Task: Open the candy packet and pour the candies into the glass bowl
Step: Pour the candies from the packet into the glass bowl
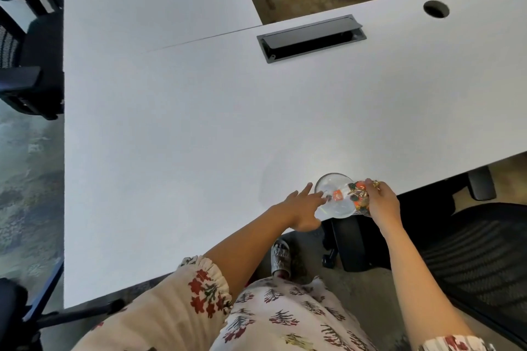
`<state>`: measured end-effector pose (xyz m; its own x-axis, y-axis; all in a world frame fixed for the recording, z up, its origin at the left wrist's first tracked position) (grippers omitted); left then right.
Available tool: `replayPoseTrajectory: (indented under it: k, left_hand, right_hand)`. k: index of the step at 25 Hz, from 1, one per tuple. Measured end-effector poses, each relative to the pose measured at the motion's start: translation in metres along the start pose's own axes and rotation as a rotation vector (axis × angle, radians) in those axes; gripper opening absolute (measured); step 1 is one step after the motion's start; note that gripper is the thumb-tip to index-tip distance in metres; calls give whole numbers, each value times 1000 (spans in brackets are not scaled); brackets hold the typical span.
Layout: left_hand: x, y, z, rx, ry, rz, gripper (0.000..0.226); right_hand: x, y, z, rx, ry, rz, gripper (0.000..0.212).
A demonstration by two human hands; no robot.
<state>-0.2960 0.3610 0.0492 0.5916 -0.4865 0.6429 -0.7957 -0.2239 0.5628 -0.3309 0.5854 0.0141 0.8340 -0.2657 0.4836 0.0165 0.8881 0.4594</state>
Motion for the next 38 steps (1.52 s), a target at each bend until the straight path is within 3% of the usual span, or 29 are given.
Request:
replayPoseTrajectory:
  k: [16, 22, 26, 29, 33, 36, 38]
  left_hand:
    - [2, -2, 4, -60, 3, 23, 75]
    - [4, -1, 7, -42, 4, 12, 73]
    - [9, 1, 12, 5, 31, 0, 67]
    - [15, 6, 18, 234, 78, -34, 69]
    - [26, 17, 26, 587, 124, -179, 72]
    - [33, 23, 32, 1029, 119, -246, 76]
    - [38, 26, 35, 1351, 102, -373, 68]
  right_hand:
    - [19, -5, 29, 162, 226, -66, 30]
    - [28, 3, 49, 451, 372, -217, 44]
    - [29, 11, 60, 228, 458, -313, 43]
    - [29, 8, 67, -157, 395, -241, 42]
    - [35, -17, 78, -452, 258, -124, 36]
    - [44, -53, 86, -638, 118, -33, 29]
    - [53, -80, 90, -699, 56, 51, 25]
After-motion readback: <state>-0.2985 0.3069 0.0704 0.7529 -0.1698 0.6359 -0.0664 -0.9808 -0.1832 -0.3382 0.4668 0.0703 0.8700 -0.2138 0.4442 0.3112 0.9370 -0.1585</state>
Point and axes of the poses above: each hand's wrist, its own x-axis away from the middle knuckle, its own y-axis out of the back of the hand, z = x × y, the point moved 1 cm from there along -x, towards the middle knuckle, and after that the axes turned 2 degrees about z, right-handed, at the moved point
